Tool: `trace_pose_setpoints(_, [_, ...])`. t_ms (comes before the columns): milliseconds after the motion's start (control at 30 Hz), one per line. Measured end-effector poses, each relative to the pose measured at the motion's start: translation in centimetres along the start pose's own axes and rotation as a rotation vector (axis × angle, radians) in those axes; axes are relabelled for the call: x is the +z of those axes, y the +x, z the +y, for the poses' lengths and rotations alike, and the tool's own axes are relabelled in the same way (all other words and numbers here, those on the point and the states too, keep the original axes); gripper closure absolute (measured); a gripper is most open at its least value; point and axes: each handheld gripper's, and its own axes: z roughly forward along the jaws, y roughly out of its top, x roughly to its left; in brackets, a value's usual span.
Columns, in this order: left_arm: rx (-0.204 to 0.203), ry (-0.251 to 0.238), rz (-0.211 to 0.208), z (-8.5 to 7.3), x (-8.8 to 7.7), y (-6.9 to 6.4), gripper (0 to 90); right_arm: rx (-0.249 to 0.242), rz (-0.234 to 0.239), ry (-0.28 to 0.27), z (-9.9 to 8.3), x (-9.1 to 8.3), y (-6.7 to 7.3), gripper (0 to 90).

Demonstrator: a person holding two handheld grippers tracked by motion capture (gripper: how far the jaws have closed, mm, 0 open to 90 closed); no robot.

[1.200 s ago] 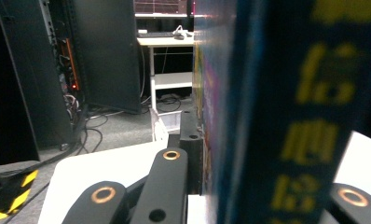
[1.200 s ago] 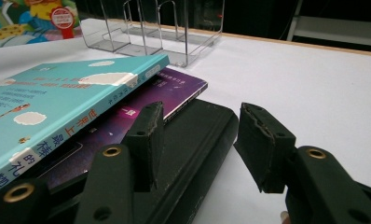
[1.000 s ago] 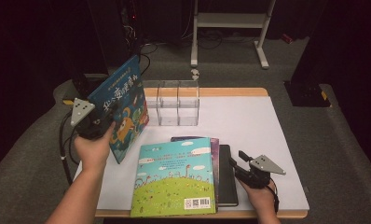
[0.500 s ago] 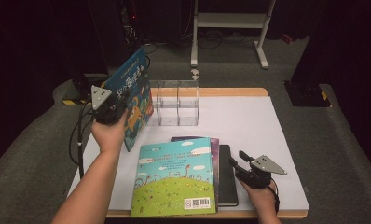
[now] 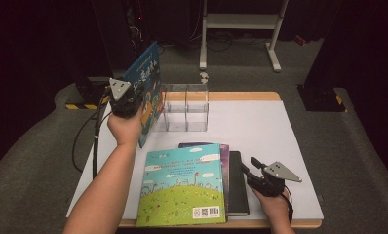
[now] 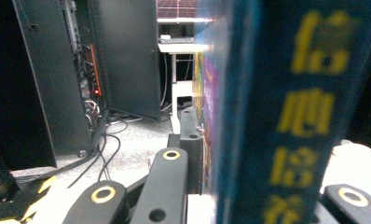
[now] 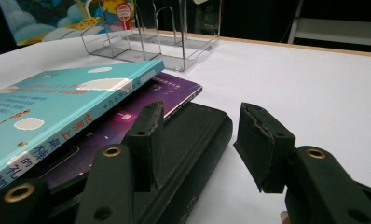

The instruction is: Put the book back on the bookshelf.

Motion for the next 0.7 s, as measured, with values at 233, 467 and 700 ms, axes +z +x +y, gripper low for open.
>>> trace_pose_setpoints(233, [-0.023,0.028,0.025,-1.0,1.2,0.5,83.1,0.001,0.007,-0.002,0.0,0.0,0.0,51.0])
trace_pose_setpoints(467, [-0.006,0.018,0.039,-1.6,1.9,0.5,83.1,0.0,0.012,-0.005,0.1,-0.1,0.1,51.2])
trace_pose_setpoints(700, [0.003,-0.002,0.049,-2.3,1.5,1.0,83.0,0.002,0.021,-0.005,0.0,-0.1,0.2,51.1])
